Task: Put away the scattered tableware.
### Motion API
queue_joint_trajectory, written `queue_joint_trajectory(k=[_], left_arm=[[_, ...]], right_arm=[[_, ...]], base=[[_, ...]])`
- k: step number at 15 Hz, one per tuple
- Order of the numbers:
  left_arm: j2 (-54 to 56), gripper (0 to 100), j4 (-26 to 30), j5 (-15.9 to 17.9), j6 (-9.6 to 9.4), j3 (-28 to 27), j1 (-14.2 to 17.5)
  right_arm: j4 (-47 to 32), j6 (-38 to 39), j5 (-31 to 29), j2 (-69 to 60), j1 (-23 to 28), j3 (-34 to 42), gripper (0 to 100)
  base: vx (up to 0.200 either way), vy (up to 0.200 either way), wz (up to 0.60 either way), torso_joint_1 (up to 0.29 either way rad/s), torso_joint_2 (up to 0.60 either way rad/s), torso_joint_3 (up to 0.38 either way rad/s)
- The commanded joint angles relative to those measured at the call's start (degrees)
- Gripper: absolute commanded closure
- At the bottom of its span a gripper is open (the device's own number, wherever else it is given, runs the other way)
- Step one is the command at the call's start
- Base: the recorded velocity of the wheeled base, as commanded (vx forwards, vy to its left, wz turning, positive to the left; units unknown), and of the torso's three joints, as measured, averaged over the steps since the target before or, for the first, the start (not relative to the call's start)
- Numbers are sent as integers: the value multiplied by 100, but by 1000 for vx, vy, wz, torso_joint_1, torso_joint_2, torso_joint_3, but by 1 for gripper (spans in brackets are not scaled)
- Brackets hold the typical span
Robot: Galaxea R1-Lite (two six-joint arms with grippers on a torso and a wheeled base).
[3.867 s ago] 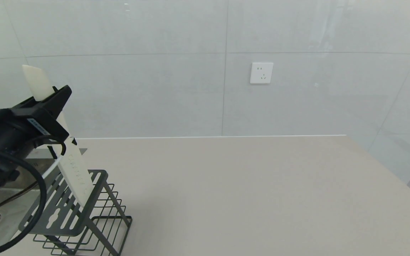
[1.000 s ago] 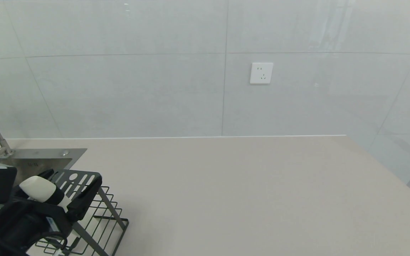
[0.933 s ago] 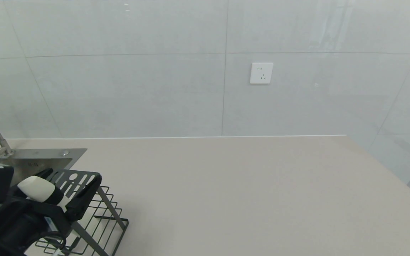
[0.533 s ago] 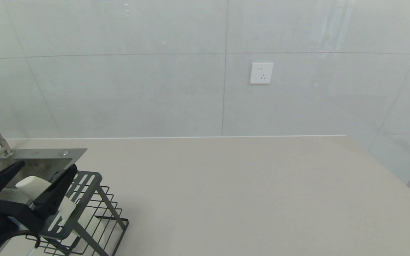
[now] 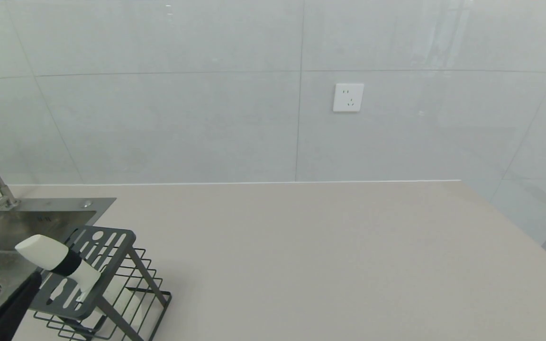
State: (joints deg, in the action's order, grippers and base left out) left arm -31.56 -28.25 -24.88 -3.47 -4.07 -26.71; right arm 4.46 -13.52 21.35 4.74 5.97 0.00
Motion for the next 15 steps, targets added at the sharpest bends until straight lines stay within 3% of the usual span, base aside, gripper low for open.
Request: queue_joint_trajectory(k=[1,2,3,7,8,9,13,15], left_arm=[[1346,0,1032,-8,-57,-445,8],[1346,0,1032,-8,-57,-445,8],[1583,0,1717,27,-57,-999,96],[1864,0,1796,18,-4,-999,157],[1882,0,1796,18,5,-1017,315],[1882,0,1796,36,49,-1148,667],[2093,0,1796,36,66,-1579,1019],[2181,0,1761,45,5,-1764,1520]], right_arm=[[2,-2,1,9,0,0,0],[2,-2,1,9,0,0,0],[-16,7,-8,9,0,0,0],[-59,7,1,9,0,-9,0],[-59,7,1,9,0,-9,0],[-59,-2,1,9,-8,-9,0],[-59,-2,1,18,-193,-9,0],[-59,-2,1,18,-342,-9,0]], base=[[0,0,0,0,0,0],[0,0,0,0,0,0],[0,0,0,0,0,0],[0,0,0,0,0,0],[0,0,0,0,0,0],[0,0,0,0,0,0],[0,0,0,0,0,0],[0,0,0,0,0,0]])
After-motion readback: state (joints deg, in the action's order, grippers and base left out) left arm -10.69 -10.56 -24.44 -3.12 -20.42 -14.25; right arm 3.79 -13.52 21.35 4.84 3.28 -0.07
